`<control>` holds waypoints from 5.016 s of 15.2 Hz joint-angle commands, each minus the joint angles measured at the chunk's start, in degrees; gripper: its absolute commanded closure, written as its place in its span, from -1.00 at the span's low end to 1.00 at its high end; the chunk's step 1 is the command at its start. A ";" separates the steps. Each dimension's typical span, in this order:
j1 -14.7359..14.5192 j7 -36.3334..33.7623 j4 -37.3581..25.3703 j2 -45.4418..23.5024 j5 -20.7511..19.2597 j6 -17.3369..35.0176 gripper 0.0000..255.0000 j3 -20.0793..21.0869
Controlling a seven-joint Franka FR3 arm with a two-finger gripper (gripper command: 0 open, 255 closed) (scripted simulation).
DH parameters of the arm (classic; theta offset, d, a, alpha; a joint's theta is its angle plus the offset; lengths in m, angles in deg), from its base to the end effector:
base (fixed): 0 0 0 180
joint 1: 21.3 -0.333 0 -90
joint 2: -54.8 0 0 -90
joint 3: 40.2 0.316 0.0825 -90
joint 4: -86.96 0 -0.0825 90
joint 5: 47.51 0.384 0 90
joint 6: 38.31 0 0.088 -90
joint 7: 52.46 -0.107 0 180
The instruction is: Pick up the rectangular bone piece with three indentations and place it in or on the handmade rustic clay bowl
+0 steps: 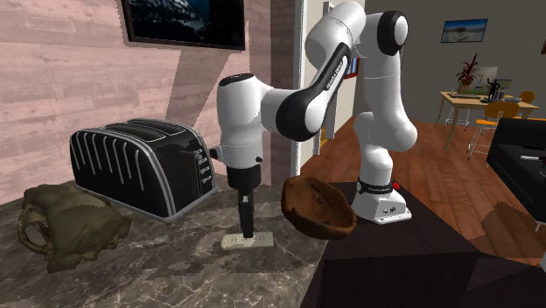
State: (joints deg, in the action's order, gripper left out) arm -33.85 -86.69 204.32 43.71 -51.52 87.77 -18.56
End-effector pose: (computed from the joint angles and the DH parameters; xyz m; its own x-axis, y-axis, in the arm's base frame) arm 0.4815 0.3182 0.3501 0.9989 0.0358 -0.0304 0.0359 -0.9994 0.0019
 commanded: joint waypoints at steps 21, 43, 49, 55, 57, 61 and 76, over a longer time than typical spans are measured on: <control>0.02 -0.08 0.54 -0.23 -0.14 0.77 1.00 0.00; -0.15 -1.05 -1.88 -4.54 0.03 5.47 1.00 -0.42; -0.07 -0.94 -1.52 -4.20 0.17 5.50 1.00 -0.39; 0.09 -0.57 -2.92 -2.80 0.89 2.80 1.00 -0.14; 0.20 -0.36 -3.51 -1.98 1.28 1.45 1.00 -0.01; 0.40 0.03 -4.86 -0.47 1.99 -1.30 1.00 0.18; -3.65 -6.15 -3.52 0.78 -13.83 4.16 -1.00 -0.12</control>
State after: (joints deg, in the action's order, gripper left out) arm -36.28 -90.55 199.00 44.73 -59.04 88.07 -18.36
